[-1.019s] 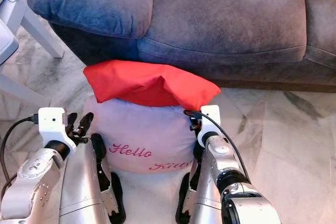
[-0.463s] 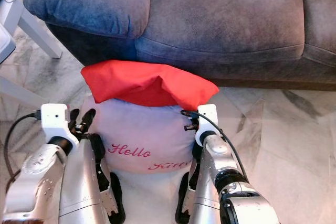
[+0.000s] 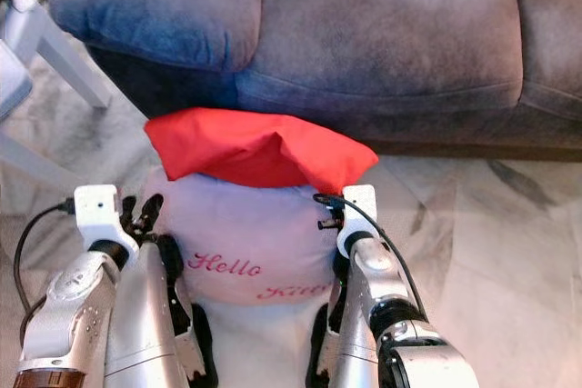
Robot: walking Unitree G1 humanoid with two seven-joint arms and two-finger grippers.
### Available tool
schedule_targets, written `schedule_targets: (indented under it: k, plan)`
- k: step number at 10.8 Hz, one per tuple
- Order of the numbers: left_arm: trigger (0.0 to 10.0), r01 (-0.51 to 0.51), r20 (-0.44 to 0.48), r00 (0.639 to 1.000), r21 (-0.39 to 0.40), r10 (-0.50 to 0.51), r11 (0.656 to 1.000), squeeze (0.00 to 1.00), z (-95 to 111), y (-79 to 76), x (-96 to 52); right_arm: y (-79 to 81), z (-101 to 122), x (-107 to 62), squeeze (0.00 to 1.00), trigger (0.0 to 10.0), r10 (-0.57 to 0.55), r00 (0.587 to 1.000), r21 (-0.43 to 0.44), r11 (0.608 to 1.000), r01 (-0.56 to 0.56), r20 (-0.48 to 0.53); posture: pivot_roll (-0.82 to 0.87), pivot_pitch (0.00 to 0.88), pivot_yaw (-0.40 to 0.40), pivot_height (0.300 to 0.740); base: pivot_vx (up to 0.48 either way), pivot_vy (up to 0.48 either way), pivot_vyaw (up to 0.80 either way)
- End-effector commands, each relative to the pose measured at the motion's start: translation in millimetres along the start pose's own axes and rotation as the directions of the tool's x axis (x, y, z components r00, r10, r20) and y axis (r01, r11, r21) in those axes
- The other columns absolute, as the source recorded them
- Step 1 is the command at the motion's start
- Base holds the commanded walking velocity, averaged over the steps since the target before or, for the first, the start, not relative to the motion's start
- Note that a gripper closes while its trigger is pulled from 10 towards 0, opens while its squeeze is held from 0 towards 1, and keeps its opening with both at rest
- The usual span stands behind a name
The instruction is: Move the pillow to the sofa from floor
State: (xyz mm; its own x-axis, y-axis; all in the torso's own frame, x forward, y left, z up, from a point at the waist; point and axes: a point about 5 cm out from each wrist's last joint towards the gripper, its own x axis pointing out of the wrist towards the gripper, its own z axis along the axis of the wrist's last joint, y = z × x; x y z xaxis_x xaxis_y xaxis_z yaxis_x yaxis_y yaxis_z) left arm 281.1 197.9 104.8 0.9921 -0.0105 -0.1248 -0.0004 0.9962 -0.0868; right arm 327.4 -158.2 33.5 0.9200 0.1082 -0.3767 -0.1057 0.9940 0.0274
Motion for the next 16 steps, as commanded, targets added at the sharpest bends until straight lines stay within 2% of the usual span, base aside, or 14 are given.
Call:
schedule_targets:
  k: [1, 2, 3, 4, 6, 7, 8, 9, 10, 12, 13, 14, 15, 16]
  plan:
    - [10.0, -0.031, -0.05, 0.998, 0.002, 0.031, 1.0, 0.0, -12, 8.2, -2.5, -0.9, -15, -5.0, 0.0, 10.0, -0.007, 0.999, 0.021, 1.0, 0.008, -0.038, 0.11, 0.25, -0.039, 0.471, 0.0, 0.0, 0.0]
    - [10.0, -0.069, -0.162, 0.984, 0.02, 0.071, 0.997, 0.0, -30, 15.3, 3.7, -3.7, -19, -7.2, 0.0, 10.0, -0.023, 0.999, 0.028, 0.999, 0.024, -0.045, 0.1, 0.248, -0.035, 0.471, 0.0, 0.0, 0.0]
    - [10.0, -0.085, -0.176, 0.982, -0.061, 0.073, 0.995, 0.0, -33, 15.7, 8.0, -5.7, -21, -8.0, 0.0, 10.0, -0.028, 0.998, 0.024, 0.999, 0.029, -0.052, 0.1, 0.247, -0.038, 0.471, 0.0, 0.0, 0.0]
    - [10.0, -0.072, -0.194, 0.979, -0.035, 0.064, 0.997, 1.0, -36, 15.9, 11.5, -7.5, -20, -7.9, 0.0, 10.0, -0.03, 0.998, 0.024, 0.999, 0.031, -0.05, 0.1, 0.251, -0.039, 0.471, 0.0, 0.0, 0.0]
    - [10.0, -0.071, -0.174, 0.983, -0.088, 0.055, 0.994, 1.0, -31, 15.4, 25.4, -10.8, -15, -7.0, 0.0, 10.0, -0.033, 0.999, 0.025, 0.999, 0.034, -0.042, 0.08, 0.283, -0.052, 0.471, 0.0, 0.0, 0.0]
    - [10.0, -0.091, -0.159, 0.985, -0.117, 0.071, 0.989, 1.0, -23, 16.4, 36.9, -12.8, -14, -7.3, 0.0, 10.0, -0.032, 0.999, 0.023, 0.999, 0.033, -0.039, 0.07, 0.302, -0.068, 0.471, 0.0, 0.0, 0.0]
    - [10.0, -0.085, -0.16, 0.985, -0.11, 0.066, 0.99, 1.0, -23, 13.9, 42.7, -14.6, -14, -7.9, 0.0, 10.0, -0.026, 0.999, 0.014, 1.0, 0.027, -0.037, 0.06, 0.314, -0.076, 0.471, 0.0, 0.0, 0.0]
    - [10.0, -0.109, -0.168, 0.982, -0.163, 0.082, 0.98, 1.0, -25, 15.5, 46.6, -15.3, -13, -7.9, 0.0, 10.0, -0.026, 0.999, 0.012, 1.0, 0.027, -0.037, 0.05, 0.321, -0.077, 0.471, 0.0, 0.0, 0.0]
    - [10.0, -0.171, -0.195, 0.973, -0.272, 0.12, 0.947, 1.0, -29, 19.3, 50.6, -17.1, -11, -8.4, 0.0, 10.0, -0.029, 0.999, 0.01, 1.0, 0.029, -0.028, 0.03, 0.347, -0.086, 0.471, 0.0, 0.0, 0.0]
    - [10.0, -0.186, -0.183, 0.975, -0.347, 0.128, 0.919, 1.0, -28, 11.8, 58.1, -19.4, -10, -10.9, 0.0, 10.0, -0.028, 1.0, 0.012, 1.0, 0.028, -0.013, 0.0, 0.376, -0.108, 0.471, 0.0, 0.0, 0.0]
    - [10.0, -0.161, -0.165, 0.981, -0.38, 0.105, 0.911, 1.0, -28, 6.7, 60.2, -20.6, -10, -12.6, 0.0, 10.0, -0.026, 1.0, 0.01, 1.0, 0.026, -0.007, -0.02, 0.39, -0.119, 0.471, 0.0, 0.0, 0.0]
    - [10.0, -0.115, -0.129, 0.99, -0.491, 0.059, 0.864, 0.0, -25, -0.5, 65.6, -22.7, -9, -15.2, 0.0, 10.0, -0.021, 1.0, 0.003, 1.0, 0.021, 0.002, -0.04, 0.412, -0.133, 0.471, 0.0, 0.0, 0.0]
    - [10.0, -0.09, -0.121, 0.992, -0.562, 0.026, 0.822, 0.0, -25, -3.9, 67.1, -23.8, -7, -16.7, 0.0, 10.0, -0.02, 1.0, 0.002, 1.0, 0.02, 0.012, -0.04, 0.418, -0.138, 0.471, 0.0, 0.0, 0.0]
    - [10.0, -0.122, -0.166, 0.985, -0.506, 0.043, 0.854, 0.0, -31, -3.0, 66.4, -24.8, -6, -19.4, 0.0, 10.0, -0.02, 1.0, 0.0, 1.0, 0.02, 0.018, -0.06, 0.43, -0.144, 0.471, 0.0, 0.0, 0.0]
